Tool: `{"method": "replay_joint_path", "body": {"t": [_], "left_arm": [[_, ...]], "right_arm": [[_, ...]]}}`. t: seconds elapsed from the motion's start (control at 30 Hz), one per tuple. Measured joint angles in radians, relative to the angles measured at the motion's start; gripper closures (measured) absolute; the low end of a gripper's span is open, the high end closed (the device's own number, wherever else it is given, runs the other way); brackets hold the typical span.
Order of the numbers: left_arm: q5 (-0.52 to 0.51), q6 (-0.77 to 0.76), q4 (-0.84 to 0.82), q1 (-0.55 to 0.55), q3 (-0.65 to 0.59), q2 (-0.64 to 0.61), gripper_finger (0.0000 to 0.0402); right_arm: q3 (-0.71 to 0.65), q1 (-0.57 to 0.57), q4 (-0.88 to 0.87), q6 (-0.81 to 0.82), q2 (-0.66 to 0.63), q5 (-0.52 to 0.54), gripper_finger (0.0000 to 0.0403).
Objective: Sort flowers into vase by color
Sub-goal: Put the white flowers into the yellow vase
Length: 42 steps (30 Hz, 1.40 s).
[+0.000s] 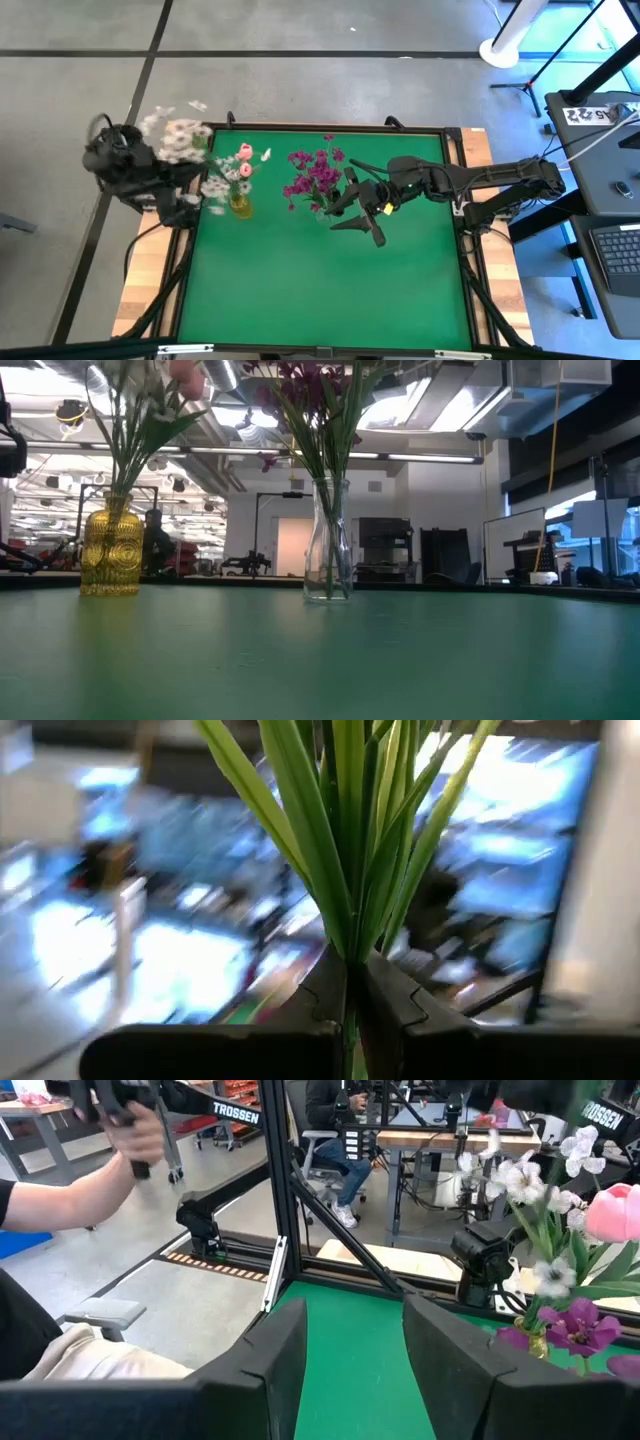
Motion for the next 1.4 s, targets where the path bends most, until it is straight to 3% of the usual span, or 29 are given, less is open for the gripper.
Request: {"method": "replay_joint_path", "body": {"t": [0.17, 0.23, 0.6, 0.83, 1.1, 1.4], "left_arm": [[0.345, 0.187, 0.192, 0.0, 0.0, 0.0, 0.0396], [0.402, 0.195, 0.188, 0.001, 0.0, 0.0, 0.0396], [0.424, 0.259, 0.359, 0.099, -0.107, 0.004, 0.0397], [0.313, 0.294, 0.373, 0.226, -0.108, 0.118, 0.0399], [0.197, 0.351, 0.526, 0.429, -0.108, 0.274, 0.0399], [0.289, 0.385, 0.603, 0.597, -0.094, 0.323, 0.0399]], "right_arm": [[0.0, 0.0, -0.004, 0.0, 0.0, 0.0, 0.0237], [0.0, 0.0, -0.004, 0.0, 0.0, 0.0, 0.0237], [0.0, 0.0, 0.001, 0.0, 0.0, 0.0, 0.0237], [0.0, 0.0, 0.003, -0.025, 0.0, 0.0, 0.0237], [0.0, 0.0, 0.0, -0.024, -0.001, 0.0, 0.0237], [0.0, 0.0, -0.006, -0.023, -0.001, 0.0, 0.0237]]}}
